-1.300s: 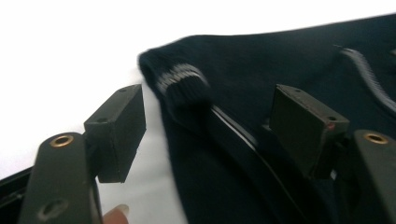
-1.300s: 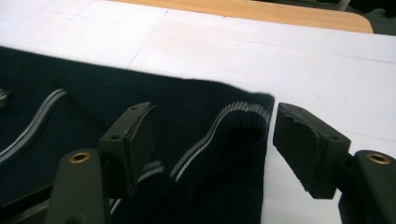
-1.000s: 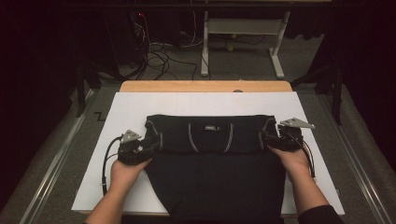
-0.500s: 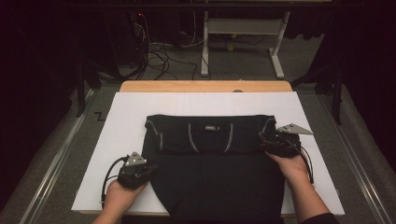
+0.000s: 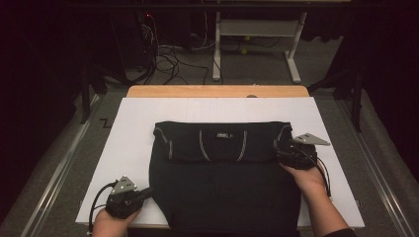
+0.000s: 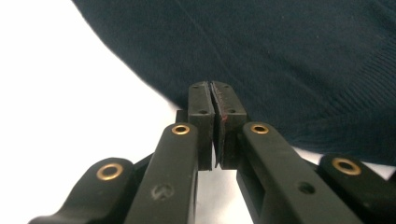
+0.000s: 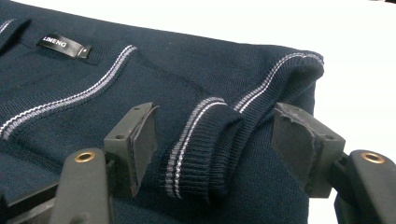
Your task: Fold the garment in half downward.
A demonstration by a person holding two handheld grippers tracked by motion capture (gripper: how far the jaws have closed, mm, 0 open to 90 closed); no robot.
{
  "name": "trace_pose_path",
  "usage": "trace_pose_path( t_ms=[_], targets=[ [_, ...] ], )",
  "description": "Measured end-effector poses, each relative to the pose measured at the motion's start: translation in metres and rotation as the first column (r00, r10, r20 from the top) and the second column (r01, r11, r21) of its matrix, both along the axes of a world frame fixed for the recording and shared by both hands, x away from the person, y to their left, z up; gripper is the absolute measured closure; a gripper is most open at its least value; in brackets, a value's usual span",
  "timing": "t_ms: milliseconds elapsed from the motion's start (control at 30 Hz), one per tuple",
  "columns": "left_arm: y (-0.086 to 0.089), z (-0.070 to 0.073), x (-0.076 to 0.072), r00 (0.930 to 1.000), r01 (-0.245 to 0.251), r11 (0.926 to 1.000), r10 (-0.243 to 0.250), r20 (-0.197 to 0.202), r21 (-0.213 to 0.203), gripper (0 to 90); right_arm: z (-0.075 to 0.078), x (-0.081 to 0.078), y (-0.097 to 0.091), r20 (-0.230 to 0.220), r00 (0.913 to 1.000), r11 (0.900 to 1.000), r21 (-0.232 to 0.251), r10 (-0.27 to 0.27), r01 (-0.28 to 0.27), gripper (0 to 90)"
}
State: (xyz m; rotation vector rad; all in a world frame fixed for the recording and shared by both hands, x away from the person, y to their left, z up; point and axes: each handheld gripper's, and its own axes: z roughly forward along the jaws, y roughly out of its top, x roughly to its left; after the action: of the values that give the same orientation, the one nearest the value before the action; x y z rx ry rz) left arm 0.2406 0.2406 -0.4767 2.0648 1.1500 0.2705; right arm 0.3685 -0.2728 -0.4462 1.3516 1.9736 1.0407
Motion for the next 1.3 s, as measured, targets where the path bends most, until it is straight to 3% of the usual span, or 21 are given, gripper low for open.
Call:
trace_pose_path(
  t_ms=[200, 433, 567, 700, 800, 900, 1000, 1067, 1167, 1300],
  targets=[
    [0.004, 0.01, 0.007, 0.9979, -0.027, 0.9986, 0.029, 0.058, -0.045, 78.4, 0.0, 0.001, 0.002, 0.002, 1.0, 1.0, -0.002, 0.002, -0.002, 32.6],
    [-0.007, 0.026, 0.049, 0.9914, -0.064, 0.9945, 0.073, 0.108, -0.084, 66.6, -0.001, 0.002, 0.003, -0.004, 0.9999, 0.9999, -0.003, 0.01, -0.01, 33.5],
    [-0.021, 0.033, 0.083, 0.9899, -0.089, 0.9923, 0.097, 0.103, -0.087, 53.5, -0.001, 0.004, -0.002, -0.007, 1.0, 1.0, 0.005, 0.006, -0.006, 35.0],
    [-0.039, 0.038, 0.116, 0.9875, -0.106, 0.9918, 0.113, 0.109, -0.072, 46.2, -0.001, 0.005, -0.007, -0.007, 1.0, 0.9998, 0.018, 0.002, -0.002, 37.7],
    [-0.048, 0.034, 0.138, 0.9875, -0.13, 0.9897, 0.135, 0.081, -0.06, 44.0, 0.0, 0.009, -0.008, -0.013, 0.9999, 0.9995, 0.033, 0.002, -0.002, 39.1],
    [-0.054, 0.023, 0.156, 0.9896, -0.141, 0.9889, 0.142, 0.022, -0.048, 43.1, -0.003, 0.017, -0.004, -0.033, 0.9994, 0.9996, 0.026, 0.01, -0.009, 39.1],
    [-0.06, 0.013, 0.162, 0.9888, -0.148, 0.9886, 0.148, -0.021, -0.027, 43.2, -0.007, 0.026, 0.002, -0.061, 0.9979, 0.9995, 0.026, 0.02, -0.019, 40.8],
    [-0.063, 0.011, 0.162, 0.9864, -0.164, 0.9863, 0.164, -0.013, -0.018, 44.8, -0.01, 0.031, 0.005, -0.098, 0.9948, 0.9995, 0.023, 0.026, -0.024, 43.3],
    [-0.062, 0.012, 0.16, 0.9853, -0.17, 0.9845, 0.169, -0.026, -0.043, 53.4, -0.014, 0.034, 0.011, -0.129, 0.9913, 0.9994, -0.019, 0.026, -0.029, 49.6],
    [-0.066, 0.011, 0.154, 0.9882, -0.153, 0.9883, 0.153, -0.01, -0.003, 61.5, -0.012, 0.034, 0.012, -0.142, 0.9894, 0.9988, -0.033, 0.031, -0.036, 60.4]
  ],
)
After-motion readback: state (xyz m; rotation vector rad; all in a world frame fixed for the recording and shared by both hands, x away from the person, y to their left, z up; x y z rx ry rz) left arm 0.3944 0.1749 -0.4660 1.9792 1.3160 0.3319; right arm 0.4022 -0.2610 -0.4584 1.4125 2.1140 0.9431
